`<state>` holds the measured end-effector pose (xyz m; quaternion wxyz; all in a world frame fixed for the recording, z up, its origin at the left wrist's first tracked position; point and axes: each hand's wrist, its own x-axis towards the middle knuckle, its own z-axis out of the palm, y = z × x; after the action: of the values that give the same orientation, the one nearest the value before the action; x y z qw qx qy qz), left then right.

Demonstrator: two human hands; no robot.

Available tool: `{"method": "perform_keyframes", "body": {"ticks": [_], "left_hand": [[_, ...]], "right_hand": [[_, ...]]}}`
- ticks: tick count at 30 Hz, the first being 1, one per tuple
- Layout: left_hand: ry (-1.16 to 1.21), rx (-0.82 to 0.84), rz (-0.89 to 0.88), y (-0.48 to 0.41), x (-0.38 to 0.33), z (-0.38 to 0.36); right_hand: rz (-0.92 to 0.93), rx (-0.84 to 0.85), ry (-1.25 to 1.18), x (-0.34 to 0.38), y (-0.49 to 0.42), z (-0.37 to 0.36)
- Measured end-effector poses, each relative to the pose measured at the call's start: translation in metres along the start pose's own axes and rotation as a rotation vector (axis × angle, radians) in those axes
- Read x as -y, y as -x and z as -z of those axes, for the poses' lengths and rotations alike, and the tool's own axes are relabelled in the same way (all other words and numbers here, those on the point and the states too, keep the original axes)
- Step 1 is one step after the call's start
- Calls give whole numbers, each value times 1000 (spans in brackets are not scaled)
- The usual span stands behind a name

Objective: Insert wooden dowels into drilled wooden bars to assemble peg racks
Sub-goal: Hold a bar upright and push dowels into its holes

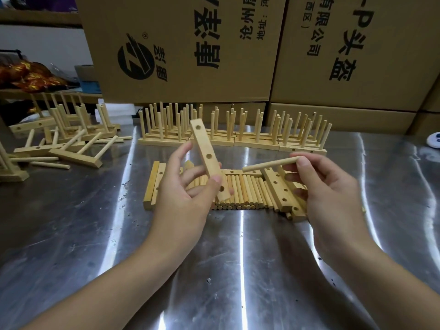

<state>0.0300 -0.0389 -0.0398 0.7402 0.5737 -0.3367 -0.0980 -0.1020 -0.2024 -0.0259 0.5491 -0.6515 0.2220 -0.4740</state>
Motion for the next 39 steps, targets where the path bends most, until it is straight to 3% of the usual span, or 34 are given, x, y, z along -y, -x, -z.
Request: {"method": "perform_keyframes", "body": {"ticks": [8, 18, 24, 27, 32, 39], "left_hand": [[-153, 122, -9, 0, 7, 0], [-101, 139, -50, -1, 7, 1], [-173, 168, -76, 0, 9, 1], [-149, 186, -74, 1, 10, 0], [8, 182, 82, -3, 1, 1], [439, 195, 347, -9, 1, 6]], "right_hand": [[82, 78, -53, -1, 4, -3], [157, 183, 23, 1, 8, -3], [385, 497, 642, 0, 15, -2], [408, 566, 658, -1, 18, -6], [386, 543, 586, 3, 17, -3], [411, 605, 592, 11, 25, -4]]}}
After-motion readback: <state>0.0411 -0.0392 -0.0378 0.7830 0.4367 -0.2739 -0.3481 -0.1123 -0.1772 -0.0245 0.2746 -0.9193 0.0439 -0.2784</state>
